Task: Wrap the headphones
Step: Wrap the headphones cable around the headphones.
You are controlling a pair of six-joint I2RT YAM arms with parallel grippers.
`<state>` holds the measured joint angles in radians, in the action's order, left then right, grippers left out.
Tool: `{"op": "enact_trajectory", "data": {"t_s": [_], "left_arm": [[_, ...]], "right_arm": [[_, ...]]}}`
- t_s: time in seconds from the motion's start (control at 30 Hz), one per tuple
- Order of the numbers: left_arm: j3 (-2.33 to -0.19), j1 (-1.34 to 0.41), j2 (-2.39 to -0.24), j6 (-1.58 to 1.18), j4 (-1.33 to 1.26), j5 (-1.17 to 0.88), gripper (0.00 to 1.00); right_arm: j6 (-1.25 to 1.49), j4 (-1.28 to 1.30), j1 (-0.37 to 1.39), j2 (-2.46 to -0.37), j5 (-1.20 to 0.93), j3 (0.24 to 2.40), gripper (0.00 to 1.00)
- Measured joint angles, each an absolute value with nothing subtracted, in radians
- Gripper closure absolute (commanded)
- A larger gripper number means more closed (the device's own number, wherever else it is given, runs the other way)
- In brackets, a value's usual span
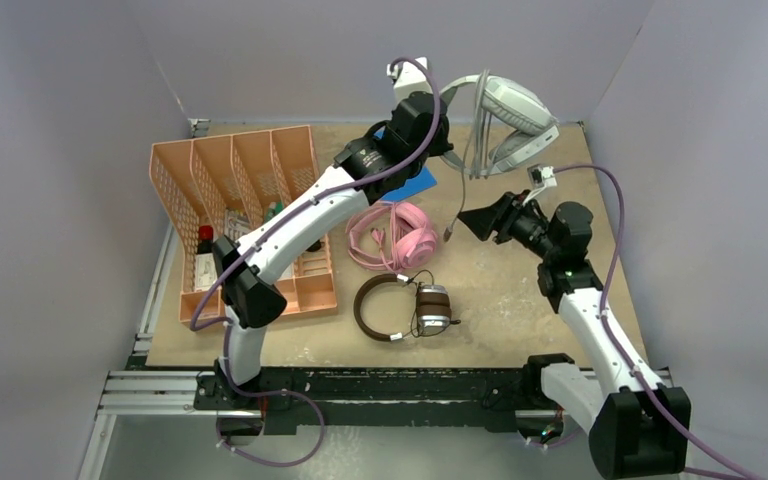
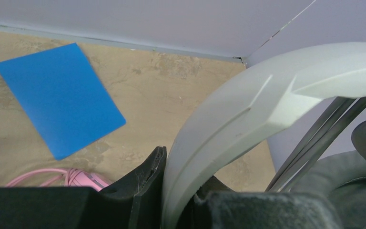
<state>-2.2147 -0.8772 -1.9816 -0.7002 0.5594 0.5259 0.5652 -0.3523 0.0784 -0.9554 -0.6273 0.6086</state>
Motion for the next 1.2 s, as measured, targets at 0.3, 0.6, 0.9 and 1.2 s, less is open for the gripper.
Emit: {"op": "enact_trajectory", "data": {"t_s": [0.3, 0.6, 0.9, 1.2], "left_arm": [[-2.215, -0.878, -1.976, -0.697, 0.568, 0.523, 1.0], [-2.159, -0.878, -1.937, -0.69, 0.562, 0.498, 1.0], [-2.144, -0.878, -1.916, -0.67, 0.535, 0.475, 1.0], [-2.144, -0.878, -1.916, -0.668, 0.535, 0.463, 1.0]], "right_arm": [[0.66, -0.286, 0.032, -0.915, -0.646, 0.57, 0.2], [0.841, -0.044, -0.083, -0.964, -0.68, 0.615, 0.17], [1.225, -0.09, -0.002, -1.084, -0.693, 0.661, 0.21], [1.549, -0.165, 0.112, -1.117, -0.694, 0.637, 0.26]]}}
